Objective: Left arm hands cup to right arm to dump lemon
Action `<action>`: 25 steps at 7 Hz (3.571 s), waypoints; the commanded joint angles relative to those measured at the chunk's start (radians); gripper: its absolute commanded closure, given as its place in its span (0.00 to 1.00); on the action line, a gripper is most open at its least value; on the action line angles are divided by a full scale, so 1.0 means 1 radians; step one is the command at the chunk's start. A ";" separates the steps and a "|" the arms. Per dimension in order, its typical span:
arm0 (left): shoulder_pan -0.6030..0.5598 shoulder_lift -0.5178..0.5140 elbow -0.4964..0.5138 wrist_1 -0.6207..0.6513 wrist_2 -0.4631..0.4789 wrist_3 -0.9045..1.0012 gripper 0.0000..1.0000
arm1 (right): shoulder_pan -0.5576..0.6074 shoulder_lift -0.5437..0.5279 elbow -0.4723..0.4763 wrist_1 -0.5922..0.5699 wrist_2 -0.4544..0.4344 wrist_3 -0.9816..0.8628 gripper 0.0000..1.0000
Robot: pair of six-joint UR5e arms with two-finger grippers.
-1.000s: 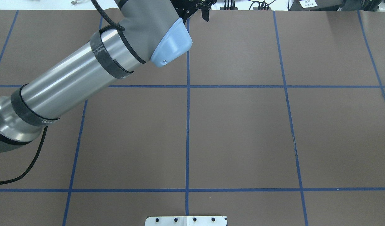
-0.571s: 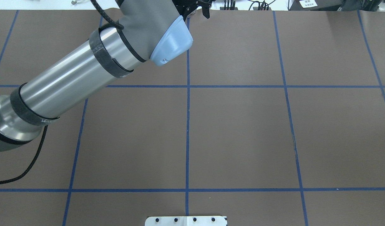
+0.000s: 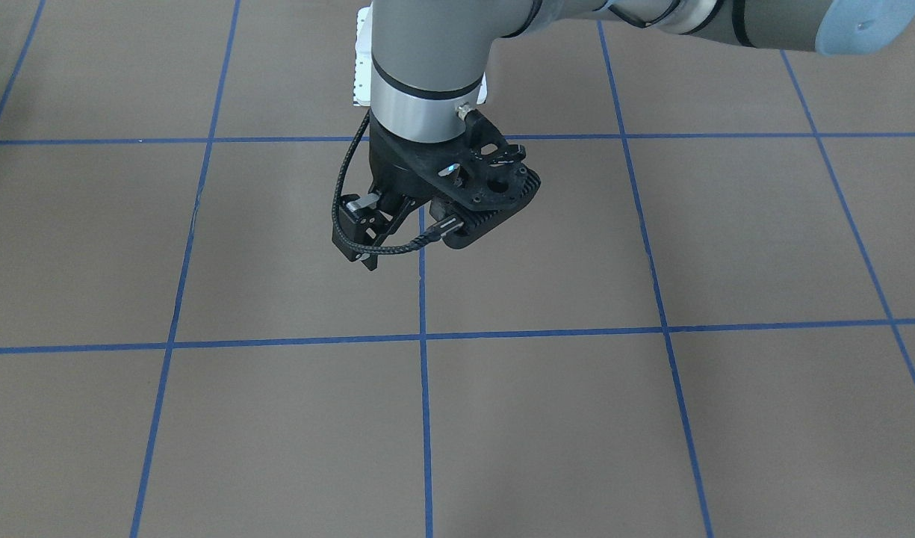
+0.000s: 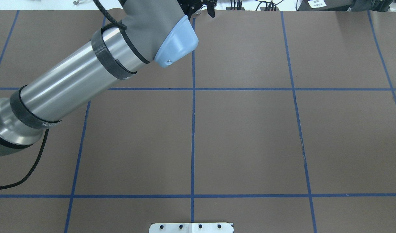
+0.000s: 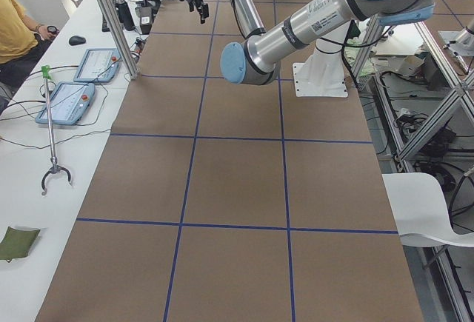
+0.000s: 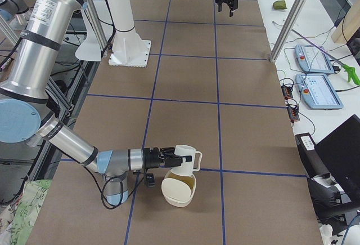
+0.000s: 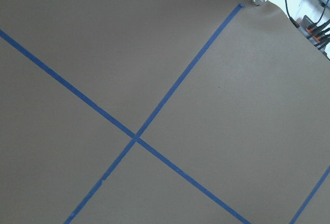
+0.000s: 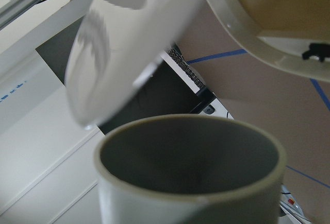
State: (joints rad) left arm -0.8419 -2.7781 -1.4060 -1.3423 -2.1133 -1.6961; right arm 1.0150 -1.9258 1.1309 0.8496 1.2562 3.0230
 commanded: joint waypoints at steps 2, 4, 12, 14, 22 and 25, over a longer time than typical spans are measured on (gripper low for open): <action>0.004 0.000 0.001 -0.003 -0.002 -0.001 0.00 | -0.004 0.010 0.165 -0.250 0.023 -0.085 0.67; 0.006 0.005 0.004 -0.006 -0.008 -0.001 0.00 | -0.010 0.062 0.223 -0.390 0.014 -0.096 0.65; -0.005 0.028 0.010 -0.049 -0.004 0.003 0.00 | -0.535 0.552 0.520 -1.201 -0.508 -0.979 0.64; -0.008 0.028 0.007 -0.048 -0.002 0.060 0.00 | -0.637 0.661 0.504 -1.273 -0.543 -1.362 0.64; 0.055 0.018 0.018 0.024 0.012 0.128 0.15 | -0.676 0.973 0.414 -1.784 -0.621 -1.903 0.56; 0.095 0.005 0.016 0.092 0.006 0.225 0.24 | -0.688 0.990 0.385 -1.784 -0.678 -1.902 0.56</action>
State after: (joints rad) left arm -0.7684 -2.7726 -1.3930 -1.2638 -2.1065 -1.5086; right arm 0.3317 -0.9389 1.5198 -0.9334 0.6001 1.1216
